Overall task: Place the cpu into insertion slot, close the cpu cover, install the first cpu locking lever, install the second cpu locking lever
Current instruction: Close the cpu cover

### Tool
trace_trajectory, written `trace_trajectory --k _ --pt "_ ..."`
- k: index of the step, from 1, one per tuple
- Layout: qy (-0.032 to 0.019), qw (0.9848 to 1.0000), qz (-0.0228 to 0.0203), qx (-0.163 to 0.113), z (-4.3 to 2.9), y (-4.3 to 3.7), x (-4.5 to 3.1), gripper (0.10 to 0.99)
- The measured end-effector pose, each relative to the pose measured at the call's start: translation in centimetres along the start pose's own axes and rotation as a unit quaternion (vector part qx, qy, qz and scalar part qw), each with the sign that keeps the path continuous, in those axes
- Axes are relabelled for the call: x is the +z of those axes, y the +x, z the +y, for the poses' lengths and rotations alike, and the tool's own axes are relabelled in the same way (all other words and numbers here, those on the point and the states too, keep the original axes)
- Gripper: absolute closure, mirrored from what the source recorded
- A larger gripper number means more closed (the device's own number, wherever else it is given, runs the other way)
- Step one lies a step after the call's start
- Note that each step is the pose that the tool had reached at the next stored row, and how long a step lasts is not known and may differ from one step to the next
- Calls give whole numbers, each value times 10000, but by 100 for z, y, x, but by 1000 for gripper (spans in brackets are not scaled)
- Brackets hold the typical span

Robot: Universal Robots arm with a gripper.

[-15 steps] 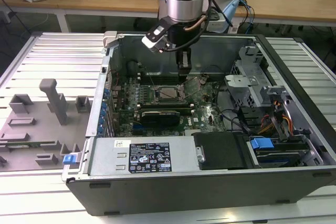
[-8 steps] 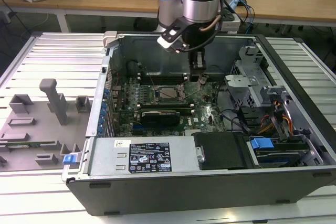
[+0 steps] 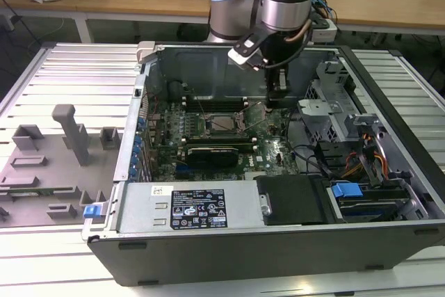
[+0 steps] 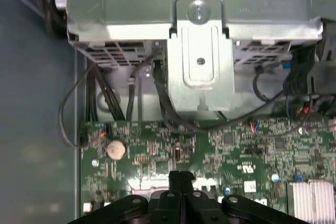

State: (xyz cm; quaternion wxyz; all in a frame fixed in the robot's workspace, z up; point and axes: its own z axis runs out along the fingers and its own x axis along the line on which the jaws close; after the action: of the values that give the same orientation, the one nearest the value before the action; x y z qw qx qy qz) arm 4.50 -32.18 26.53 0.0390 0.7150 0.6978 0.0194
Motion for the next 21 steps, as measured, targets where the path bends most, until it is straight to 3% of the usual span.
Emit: trace_trajectory --k 5,13,21 --pt "18 10000 -1 3 54 24 40 980" --pt "134 9999 -4 10 82 92 153 980" --pt "183 9998 -6 8 103 120 213 980"
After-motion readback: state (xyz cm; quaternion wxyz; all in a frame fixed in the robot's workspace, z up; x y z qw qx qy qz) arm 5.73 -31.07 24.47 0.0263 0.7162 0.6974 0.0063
